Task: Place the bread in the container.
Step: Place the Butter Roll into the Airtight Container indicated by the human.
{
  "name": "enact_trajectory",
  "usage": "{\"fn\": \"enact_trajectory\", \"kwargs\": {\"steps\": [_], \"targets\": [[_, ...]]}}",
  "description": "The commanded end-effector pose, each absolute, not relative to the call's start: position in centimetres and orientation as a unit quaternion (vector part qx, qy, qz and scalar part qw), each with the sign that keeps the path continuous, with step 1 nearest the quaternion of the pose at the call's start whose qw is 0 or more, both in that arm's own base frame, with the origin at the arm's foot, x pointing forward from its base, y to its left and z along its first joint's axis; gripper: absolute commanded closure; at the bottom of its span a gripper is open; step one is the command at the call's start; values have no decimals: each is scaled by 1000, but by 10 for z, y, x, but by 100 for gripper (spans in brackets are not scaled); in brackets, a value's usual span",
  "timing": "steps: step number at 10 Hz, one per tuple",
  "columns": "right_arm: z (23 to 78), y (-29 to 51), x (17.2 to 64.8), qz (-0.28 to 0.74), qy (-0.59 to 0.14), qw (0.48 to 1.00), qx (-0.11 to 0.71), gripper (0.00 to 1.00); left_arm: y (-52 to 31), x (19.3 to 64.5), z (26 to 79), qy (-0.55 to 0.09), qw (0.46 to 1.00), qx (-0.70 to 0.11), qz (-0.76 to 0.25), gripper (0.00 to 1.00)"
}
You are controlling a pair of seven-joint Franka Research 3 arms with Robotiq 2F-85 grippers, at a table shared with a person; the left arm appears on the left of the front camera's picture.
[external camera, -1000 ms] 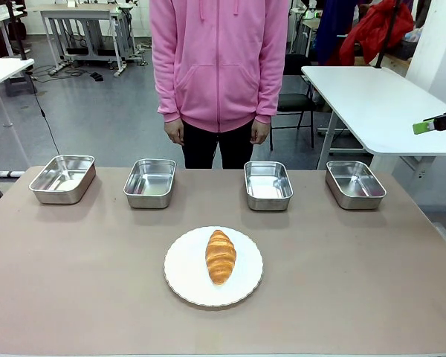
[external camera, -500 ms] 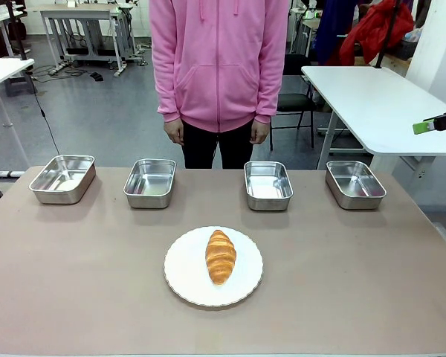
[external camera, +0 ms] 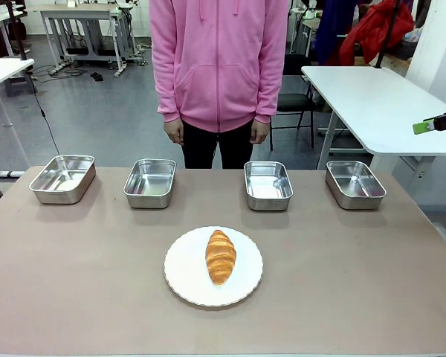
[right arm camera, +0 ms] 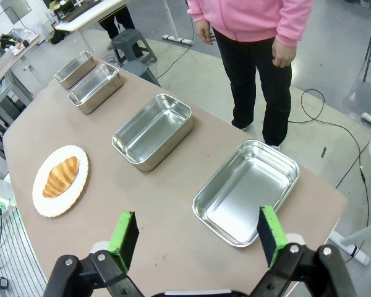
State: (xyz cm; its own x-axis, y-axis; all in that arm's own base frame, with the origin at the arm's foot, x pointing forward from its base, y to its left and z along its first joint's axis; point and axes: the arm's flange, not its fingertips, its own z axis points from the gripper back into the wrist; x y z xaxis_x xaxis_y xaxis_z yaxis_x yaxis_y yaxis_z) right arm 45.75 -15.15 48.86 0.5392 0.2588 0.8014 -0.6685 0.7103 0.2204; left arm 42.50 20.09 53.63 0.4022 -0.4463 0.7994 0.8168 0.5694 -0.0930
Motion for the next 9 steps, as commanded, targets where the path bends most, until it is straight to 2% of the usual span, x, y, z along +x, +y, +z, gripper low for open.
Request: {"fn": "enact_trajectory", "kwargs": {"steps": [1, 9], "targets": [[490, -152, 458, 276, -393, 837, 261, 0, 202, 424, 538, -380, 798, -244, -398, 0], [490, -152, 458, 276, -393, 837, 261, 0, 202, 424, 538, -380, 798, -244, -398, 0]]}}
